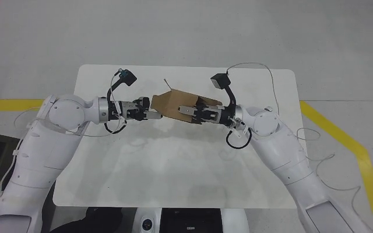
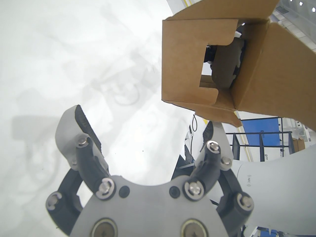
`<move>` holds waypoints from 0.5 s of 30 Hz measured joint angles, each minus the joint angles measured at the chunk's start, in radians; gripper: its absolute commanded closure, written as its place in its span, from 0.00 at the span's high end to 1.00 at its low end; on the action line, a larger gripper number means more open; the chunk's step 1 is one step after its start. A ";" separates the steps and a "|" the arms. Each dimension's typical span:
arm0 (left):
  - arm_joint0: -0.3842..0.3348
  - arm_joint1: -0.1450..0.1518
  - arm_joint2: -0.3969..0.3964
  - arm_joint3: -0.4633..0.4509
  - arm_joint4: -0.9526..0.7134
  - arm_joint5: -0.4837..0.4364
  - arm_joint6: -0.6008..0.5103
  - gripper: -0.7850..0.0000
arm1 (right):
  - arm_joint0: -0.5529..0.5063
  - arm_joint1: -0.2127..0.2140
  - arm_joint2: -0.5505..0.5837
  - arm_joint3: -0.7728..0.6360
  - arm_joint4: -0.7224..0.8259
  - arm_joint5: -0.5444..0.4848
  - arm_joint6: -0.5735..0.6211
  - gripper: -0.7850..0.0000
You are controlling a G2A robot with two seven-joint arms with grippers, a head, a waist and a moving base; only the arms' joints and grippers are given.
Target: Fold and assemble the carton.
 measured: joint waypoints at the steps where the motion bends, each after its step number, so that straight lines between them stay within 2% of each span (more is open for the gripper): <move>1: -0.001 0.000 0.002 0.000 -0.001 0.000 -0.001 1.00 | 0.001 0.000 -0.004 0.001 0.003 0.001 0.012 0.00; 5: -0.004 -0.001 0.008 0.002 -0.007 0.002 -0.003 1.00 | 0.008 -0.003 -0.022 0.008 0.017 0.007 0.059 0.00; 15: -0.011 -0.003 0.020 0.007 -0.021 -0.006 -0.021 1.00 | 0.025 -0.011 -0.042 0.027 0.037 0.006 0.087 0.00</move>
